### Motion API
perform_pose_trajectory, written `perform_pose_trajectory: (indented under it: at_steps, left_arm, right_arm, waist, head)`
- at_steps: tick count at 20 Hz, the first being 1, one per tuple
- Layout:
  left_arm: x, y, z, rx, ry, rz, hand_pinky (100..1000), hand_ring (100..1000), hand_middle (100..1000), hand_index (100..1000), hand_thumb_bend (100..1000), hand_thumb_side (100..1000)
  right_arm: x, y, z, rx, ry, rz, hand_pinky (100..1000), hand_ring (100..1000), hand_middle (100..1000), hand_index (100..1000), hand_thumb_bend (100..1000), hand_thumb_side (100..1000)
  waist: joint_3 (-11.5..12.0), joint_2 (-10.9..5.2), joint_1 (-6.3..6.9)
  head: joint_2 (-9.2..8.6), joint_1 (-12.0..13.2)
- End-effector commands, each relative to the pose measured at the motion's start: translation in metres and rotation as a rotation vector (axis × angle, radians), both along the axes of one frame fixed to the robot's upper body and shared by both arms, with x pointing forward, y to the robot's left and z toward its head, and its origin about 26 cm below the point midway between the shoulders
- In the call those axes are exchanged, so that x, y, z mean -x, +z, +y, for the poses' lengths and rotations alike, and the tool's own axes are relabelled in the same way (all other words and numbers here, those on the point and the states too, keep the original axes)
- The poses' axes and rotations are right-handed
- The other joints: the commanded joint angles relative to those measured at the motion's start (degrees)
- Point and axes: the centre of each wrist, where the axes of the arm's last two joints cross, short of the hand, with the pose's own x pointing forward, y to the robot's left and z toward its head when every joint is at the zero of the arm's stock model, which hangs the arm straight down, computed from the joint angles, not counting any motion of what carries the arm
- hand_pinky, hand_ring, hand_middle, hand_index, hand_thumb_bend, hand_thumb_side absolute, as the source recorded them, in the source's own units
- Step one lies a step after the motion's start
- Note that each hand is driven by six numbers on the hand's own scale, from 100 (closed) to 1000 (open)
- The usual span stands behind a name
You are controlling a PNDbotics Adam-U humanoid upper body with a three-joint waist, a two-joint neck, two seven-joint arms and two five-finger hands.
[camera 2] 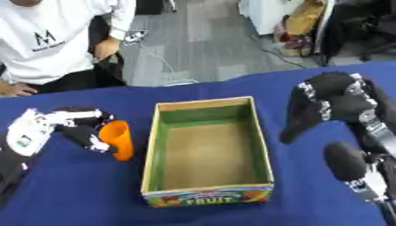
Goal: Pick up objects on the table and place them in the box.
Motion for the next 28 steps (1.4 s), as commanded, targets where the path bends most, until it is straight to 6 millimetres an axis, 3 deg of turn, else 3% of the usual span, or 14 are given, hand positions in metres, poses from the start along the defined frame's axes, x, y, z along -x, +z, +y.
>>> perform_pose_trajectory:
  at_steps: [1, 5, 6, 10, 12, 16, 18, 24, 28]
  left_arm:
    - [-0.001, 0.008, 0.004, 0.0, 0.001, -0.022, 490, 506, 715, 769, 868, 258]
    - [0.0, 0.007, 0.004, 0.018, 0.023, -0.033, 337, 427, 633, 717, 752, 254]
    - [0.0, 0.007, 0.004, 0.026, 0.033, -0.044, 249, 379, 591, 681, 701, 264]
    - [0.0, 0.008, 0.005, 0.047, 0.076, -0.096, 100, 259, 483, 591, 630, 302]
    - [0.0, 0.007, 0.005, 0.06, 0.094, -0.119, 100, 211, 434, 545, 603, 323]
    - [0.001, 0.004, 0.005, 0.108, 0.127, -0.168, 100, 101, 351, 494, 467, 409]
    - [0.001, 0.002, 0.006, 0.132, 0.14, -0.194, 100, 100, 303, 483, 429, 441]
    - [0.002, 0.001, 0.009, 0.189, 0.163, -0.246, 100, 100, 236, 472, 469, 439]
    - [0.001, 0.014, 0.012, 0.188, 0.161, -0.275, 100, 100, 225, 468, 492, 429]
  right_arm:
    - [0.003, 0.009, 0.001, 0.112, 0.045, -0.104, 100, 355, 368, 537, 129, 982]
    - [0.003, 0.009, 0.001, 0.112, 0.045, -0.105, 100, 355, 368, 537, 128, 982]
    - [0.003, 0.009, 0.001, 0.111, 0.044, -0.105, 100, 355, 369, 537, 127, 982]
    - [0.003, 0.009, 0.001, 0.111, 0.043, -0.105, 100, 355, 369, 537, 125, 983]
    - [0.003, 0.009, 0.001, 0.111, 0.043, -0.105, 100, 355, 369, 537, 124, 983]
    - [0.003, 0.009, 0.001, 0.112, 0.042, -0.105, 100, 355, 369, 537, 123, 983]
    - [0.003, 0.009, 0.001, 0.111, 0.041, -0.105, 100, 355, 369, 537, 123, 983]
    - [0.003, 0.009, 0.001, 0.113, 0.039, -0.104, 100, 356, 369, 537, 123, 984]
    - [0.004, 0.008, 0.0, 0.117, 0.035, -0.102, 100, 356, 369, 537, 123, 984]
  waist:
    - [-0.02, -0.94, -0.26]
    - [-0.04, -0.95, -0.25]
    - [-0.04, -0.95, -0.25]
    - [-0.01, -0.97, -0.25]
    - [0.01, -0.96, -0.25]
    - [0.06, -0.95, -0.28]
    - [0.08, -0.95, -0.29]
    - [0.24, -0.98, -0.27]
    - [0.54, -1.08, -0.13]
  head:
    - [-0.34, 0.35]
    - [-0.31, 0.34]
    - [-0.3, 0.32]
    - [-0.27, 0.3]
    - [-0.25, 0.26]
    - [-0.21, 0.2]
    - [-0.17, 0.17]
    - [-0.13, -0.09]
    - [0.09, -0.37]
